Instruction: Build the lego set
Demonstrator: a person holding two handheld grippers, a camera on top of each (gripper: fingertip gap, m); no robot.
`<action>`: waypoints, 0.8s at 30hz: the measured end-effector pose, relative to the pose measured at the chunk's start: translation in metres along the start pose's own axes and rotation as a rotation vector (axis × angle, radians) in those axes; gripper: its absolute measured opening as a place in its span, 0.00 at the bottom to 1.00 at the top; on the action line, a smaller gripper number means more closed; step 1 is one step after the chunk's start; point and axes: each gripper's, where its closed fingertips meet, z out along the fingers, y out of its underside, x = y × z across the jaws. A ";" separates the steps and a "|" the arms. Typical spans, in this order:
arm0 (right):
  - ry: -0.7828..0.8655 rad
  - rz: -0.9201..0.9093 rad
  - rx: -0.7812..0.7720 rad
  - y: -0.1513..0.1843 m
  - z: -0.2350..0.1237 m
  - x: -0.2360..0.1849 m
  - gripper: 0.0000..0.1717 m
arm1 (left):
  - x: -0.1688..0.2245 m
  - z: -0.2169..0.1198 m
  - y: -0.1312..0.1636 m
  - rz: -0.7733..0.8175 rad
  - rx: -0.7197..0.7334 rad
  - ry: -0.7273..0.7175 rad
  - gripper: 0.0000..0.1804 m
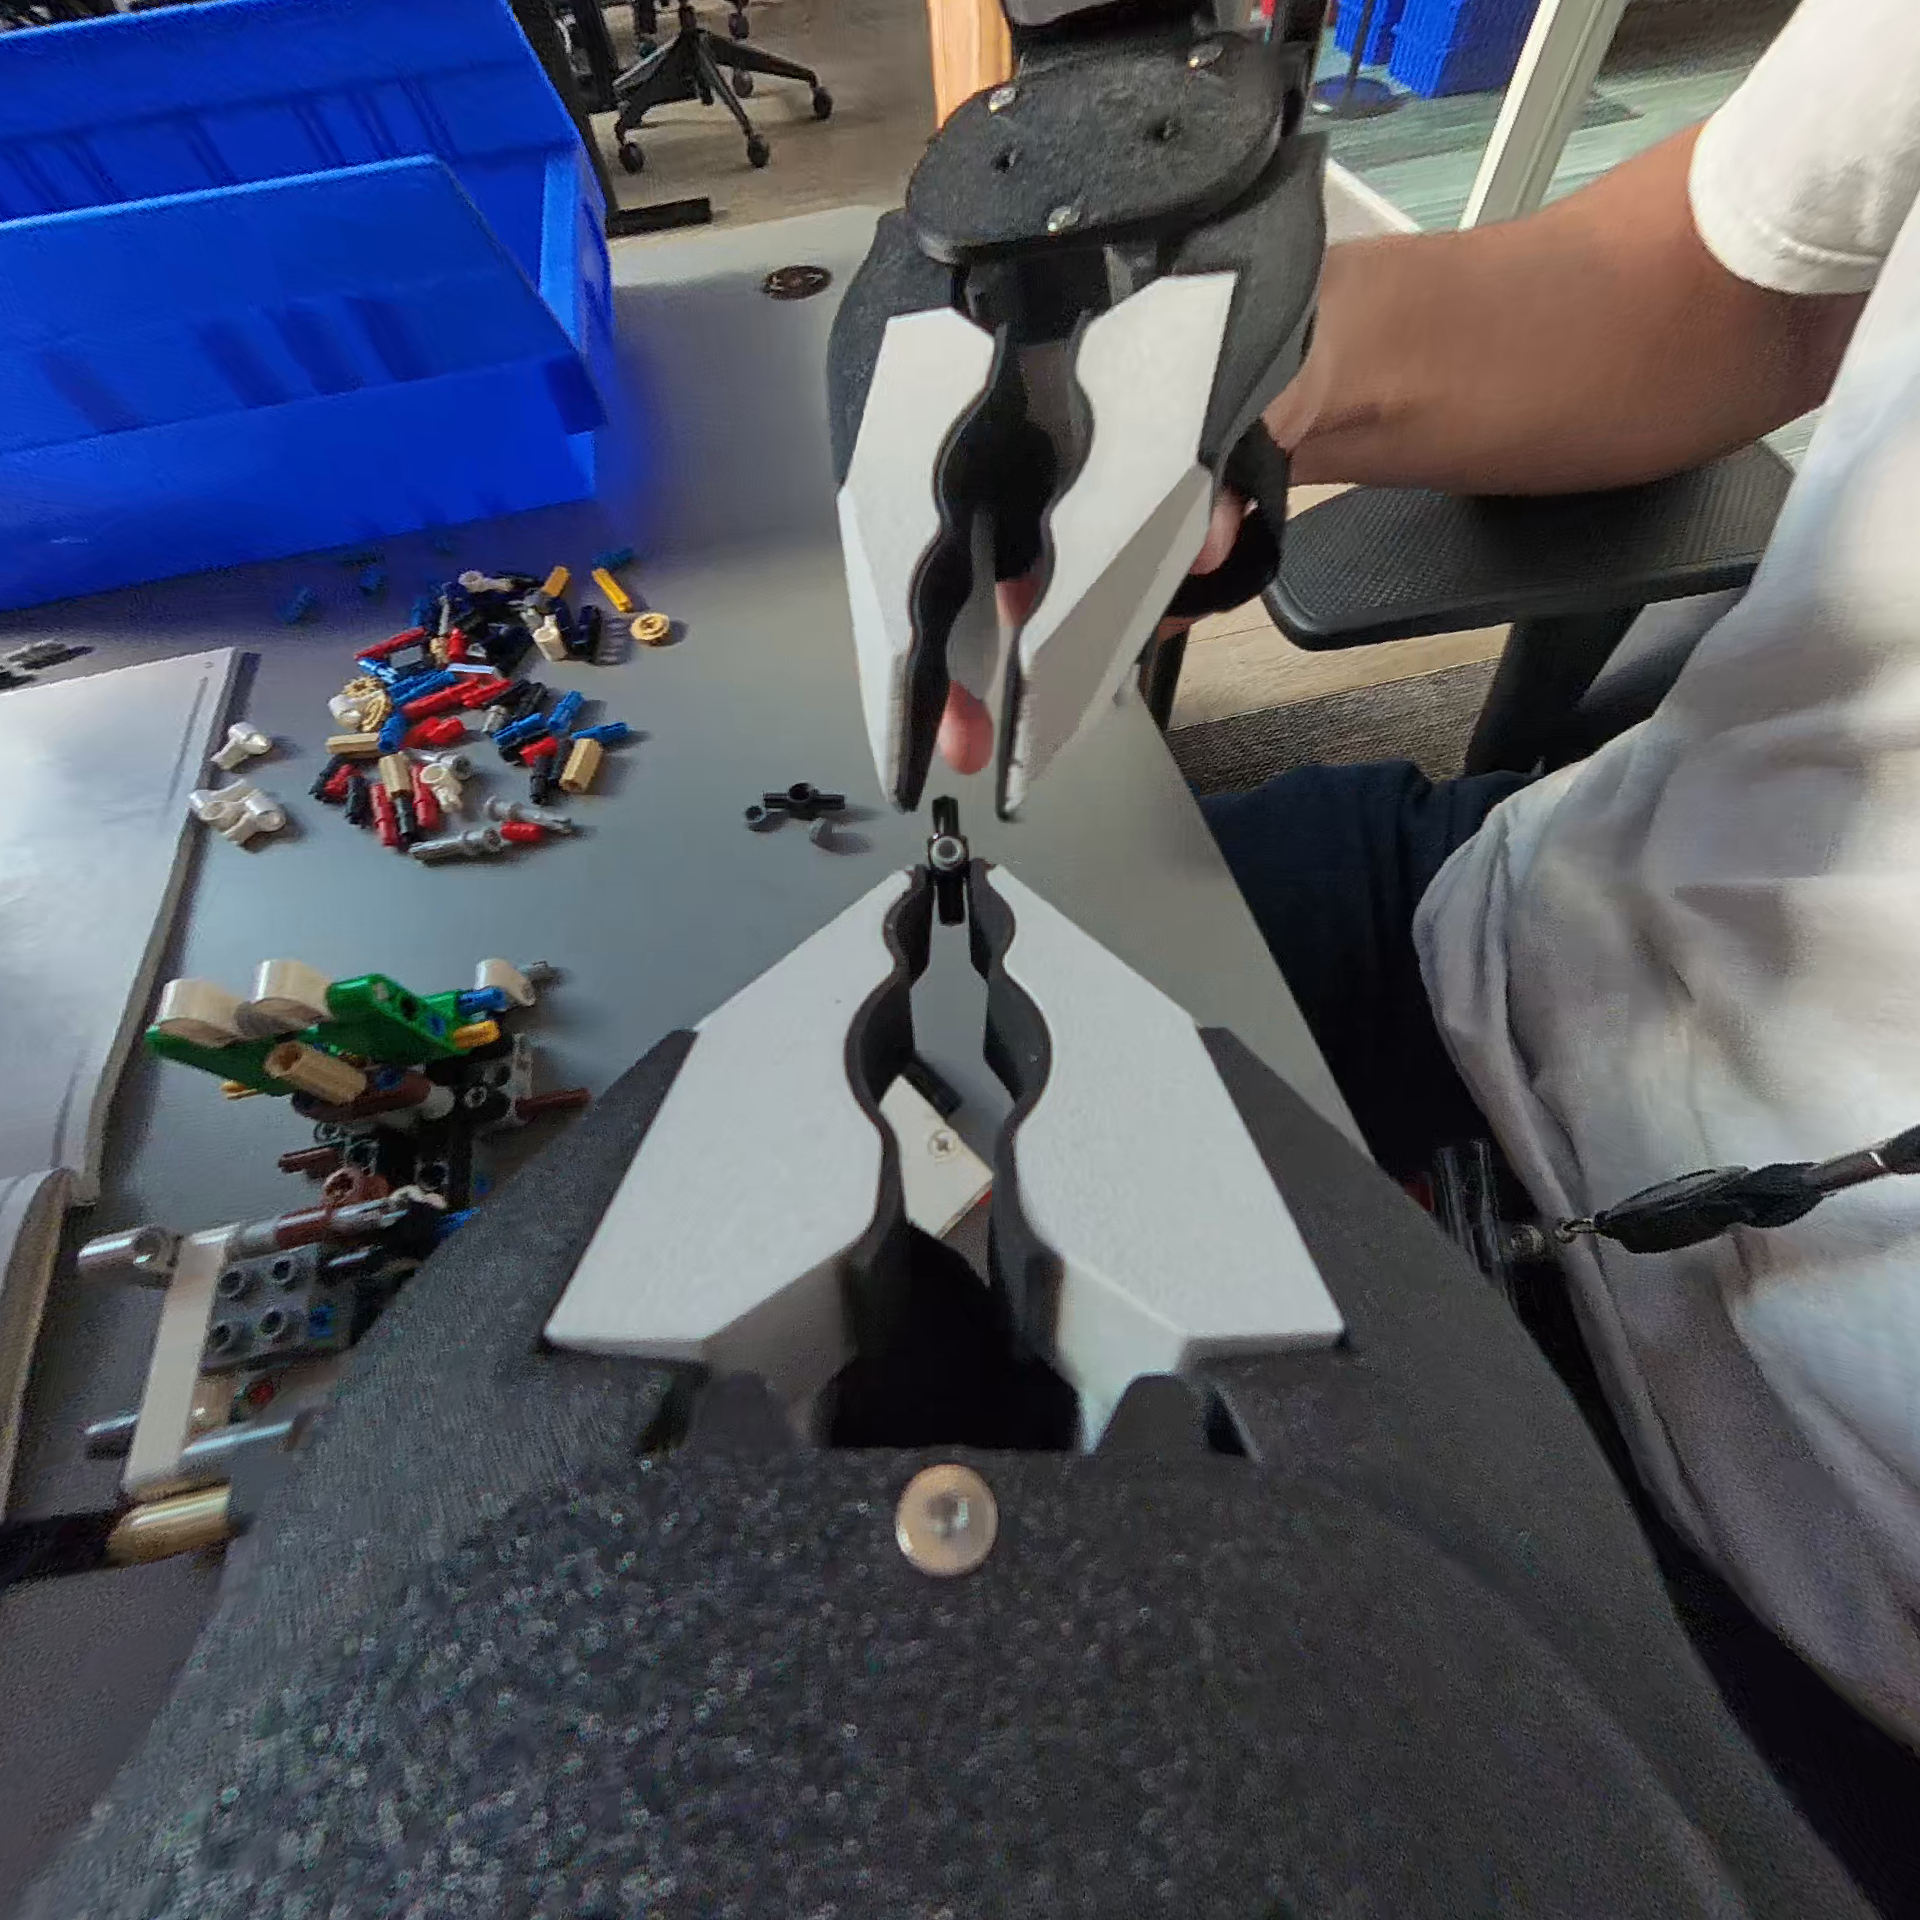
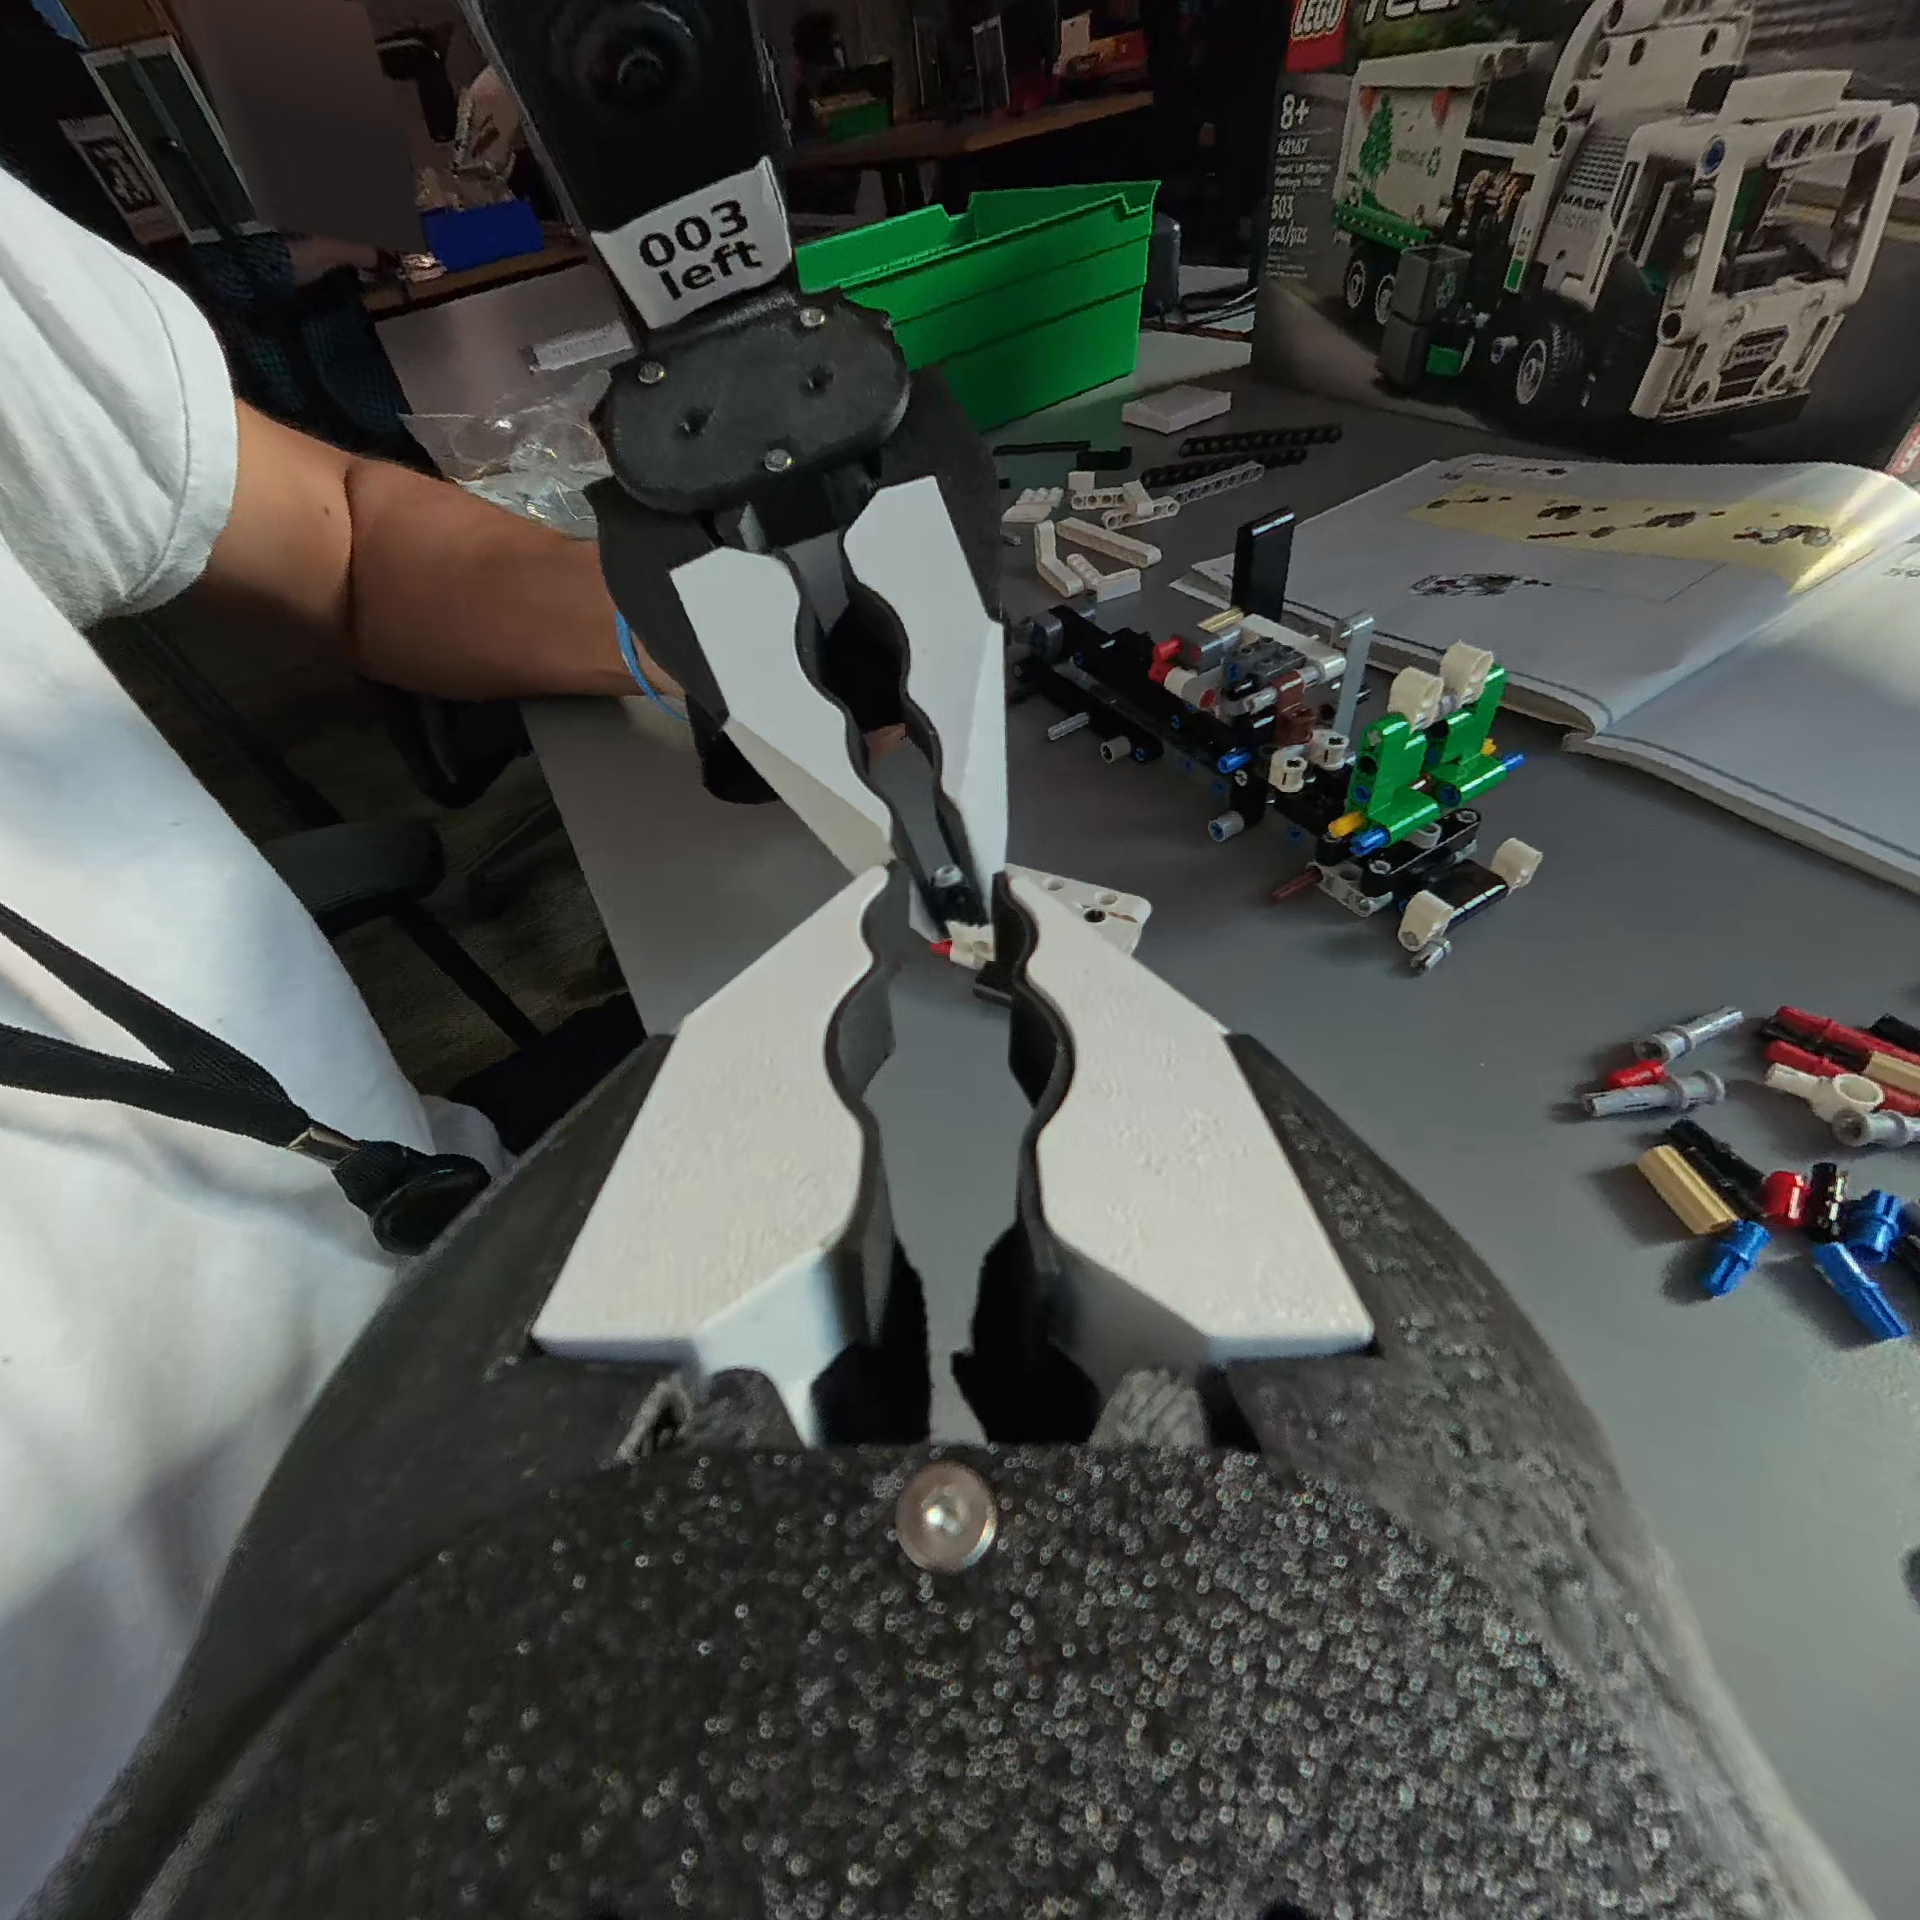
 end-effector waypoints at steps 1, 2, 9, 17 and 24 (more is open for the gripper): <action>0.012 0.020 -0.013 0.001 0.001 0.004 0.12 | -0.007 0.000 0.003 0.001 -0.015 -0.035 0.02; 0.034 0.028 -0.022 0.002 0.002 0.008 0.14 | -0.013 -0.001 0.006 0.008 -0.026 -0.070 0.02; -0.097 0.041 0.013 -0.001 0.015 -0.018 0.04 | 0.005 0.003 0.008 0.102 -0.034 -0.002 0.03; -0.066 0.047 -0.053 0.003 0.017 -0.006 0.07 | -0.002 0.002 0.013 0.042 -0.037 0.012 0.02; 0.028 0.002 -0.108 0.003 0.017 0.002 0.08 | -0.002 0.000 0.012 0.059 -0.036 -0.002 0.02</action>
